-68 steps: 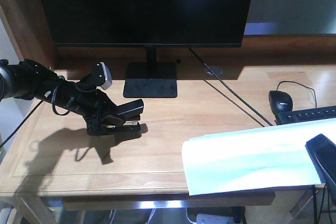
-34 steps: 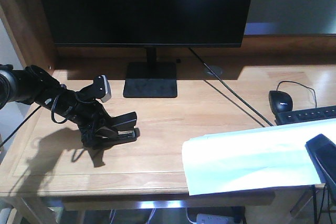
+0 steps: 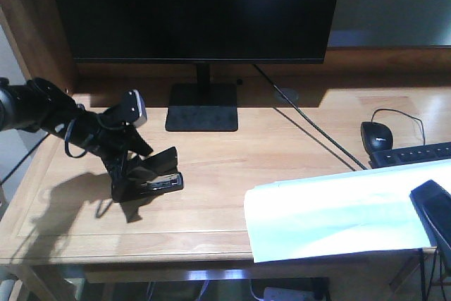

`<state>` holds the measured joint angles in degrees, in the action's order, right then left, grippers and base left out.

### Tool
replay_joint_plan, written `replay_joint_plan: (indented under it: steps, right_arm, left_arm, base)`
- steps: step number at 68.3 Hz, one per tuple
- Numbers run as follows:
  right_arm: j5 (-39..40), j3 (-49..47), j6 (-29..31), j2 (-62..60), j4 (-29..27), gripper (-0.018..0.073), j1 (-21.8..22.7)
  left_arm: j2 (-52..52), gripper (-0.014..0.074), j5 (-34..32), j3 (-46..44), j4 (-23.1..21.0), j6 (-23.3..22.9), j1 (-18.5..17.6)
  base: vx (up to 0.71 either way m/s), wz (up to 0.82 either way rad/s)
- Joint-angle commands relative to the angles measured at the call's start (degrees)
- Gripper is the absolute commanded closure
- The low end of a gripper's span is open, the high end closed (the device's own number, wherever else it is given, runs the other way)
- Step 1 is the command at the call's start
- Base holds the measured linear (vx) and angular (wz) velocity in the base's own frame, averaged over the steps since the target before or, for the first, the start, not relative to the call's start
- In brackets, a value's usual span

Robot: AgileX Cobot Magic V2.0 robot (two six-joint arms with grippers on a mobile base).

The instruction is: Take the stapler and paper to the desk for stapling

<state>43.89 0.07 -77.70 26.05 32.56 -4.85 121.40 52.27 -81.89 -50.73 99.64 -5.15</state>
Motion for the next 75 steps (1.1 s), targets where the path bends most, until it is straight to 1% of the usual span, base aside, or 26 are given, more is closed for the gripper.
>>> replay_joint_plan:
  steps: [1,6,11,16,22,28,46,75]
  right_arm:
    - [3.5,-1.6,0.6,0.2,-1.1,0.0564,0.1]
    - [3.5,-1.6,0.6,0.2,-1.1,0.0564,0.1]
    - [3.5,-1.6,0.6,0.2,-1.1,0.0564,0.1]
    - [3.5,-1.6,0.6,0.2,-1.1,0.0564,0.1]
    - [3.5,-1.6,0.6,0.2,-1.1,0.0564,0.1]
    - [3.5,-1.6,0.6,0.2,-1.1,0.0564,0.1]
    - [3.5,-1.6,0.6,0.2,-1.1,0.0564,0.1]
    - [3.5,-1.6,0.6,0.2,-1.1,0.0564,0.1]
  left_arm:
    - [-6.4,0.0153,-0.3,-1.7,-2.6,-0.8,-0.1]
    - [-7.3,0.0203,0.2,-1.7,-2.6,-1.8,-0.1]
    - [-7.6,0.0276,2.3,-1.7,-3.0,-2.1,-0.1]
    - [-7.6,0.0372,4.3,-1.7,-3.1,-2.1,-0.1]
    - [-7.6,0.0505,4.5,-1.7,-3.1,-2.1,-0.1]
    - [-7.6,0.0605,4.5,-1.7,-3.1,-2.1,-0.1]
    - [-7.4,0.0605,3.2,-1.7,-3.1,-2.0,-0.1]
    - [-6.9,0.0603,3.3,-1.7,-3.1,-2.0,-0.1]
  base:
    - [0.0,0.0]
    - [0.0,0.0]
    - [0.0,0.0]
    - [0.0,0.0]
    - [0.0,0.0]
    - [0.0,0.0]
    - [0.0,0.0]
    - [0.0,0.0]
